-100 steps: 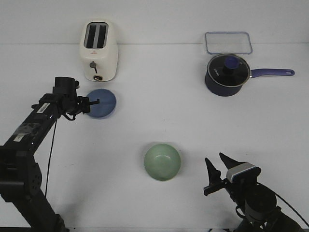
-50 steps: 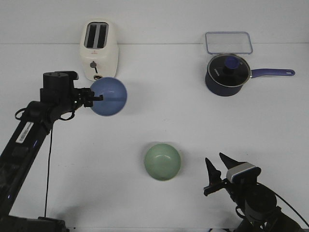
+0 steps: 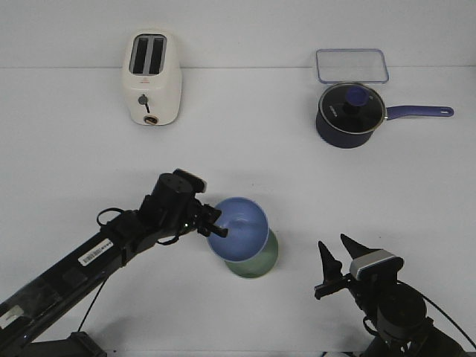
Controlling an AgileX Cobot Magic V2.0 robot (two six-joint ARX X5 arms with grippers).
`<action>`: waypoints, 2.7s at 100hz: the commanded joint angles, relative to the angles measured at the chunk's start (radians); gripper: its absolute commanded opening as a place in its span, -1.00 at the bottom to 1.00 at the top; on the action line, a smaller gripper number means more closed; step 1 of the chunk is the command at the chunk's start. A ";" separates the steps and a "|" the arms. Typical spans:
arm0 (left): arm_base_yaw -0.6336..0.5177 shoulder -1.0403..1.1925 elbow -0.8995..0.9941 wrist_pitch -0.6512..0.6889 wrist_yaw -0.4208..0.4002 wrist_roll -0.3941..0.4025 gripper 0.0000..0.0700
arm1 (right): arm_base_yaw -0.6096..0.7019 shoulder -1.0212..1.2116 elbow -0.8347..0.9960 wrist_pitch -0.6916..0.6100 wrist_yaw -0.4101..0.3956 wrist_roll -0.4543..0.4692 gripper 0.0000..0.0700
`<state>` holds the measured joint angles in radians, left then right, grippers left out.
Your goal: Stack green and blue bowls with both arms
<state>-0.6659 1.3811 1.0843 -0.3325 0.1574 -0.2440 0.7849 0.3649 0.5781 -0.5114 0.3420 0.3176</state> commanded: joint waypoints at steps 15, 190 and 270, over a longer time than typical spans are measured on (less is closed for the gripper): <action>-0.085 0.087 -0.010 0.071 -0.061 -0.053 -0.98 | 0.008 0.003 0.004 0.009 0.003 -0.009 -0.01; -0.080 -0.974 -0.481 -0.085 -0.418 -0.116 -0.96 | 0.008 -0.004 0.005 -0.035 -0.001 -0.001 -0.97; 0.545 -1.339 -0.907 0.240 -0.157 0.308 -0.96 | 0.008 -0.005 0.005 -0.035 0.000 -0.001 -0.97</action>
<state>-0.1780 0.0830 0.2131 -0.1402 -0.0105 0.0277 0.7849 0.3611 0.5781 -0.5571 0.3408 0.3153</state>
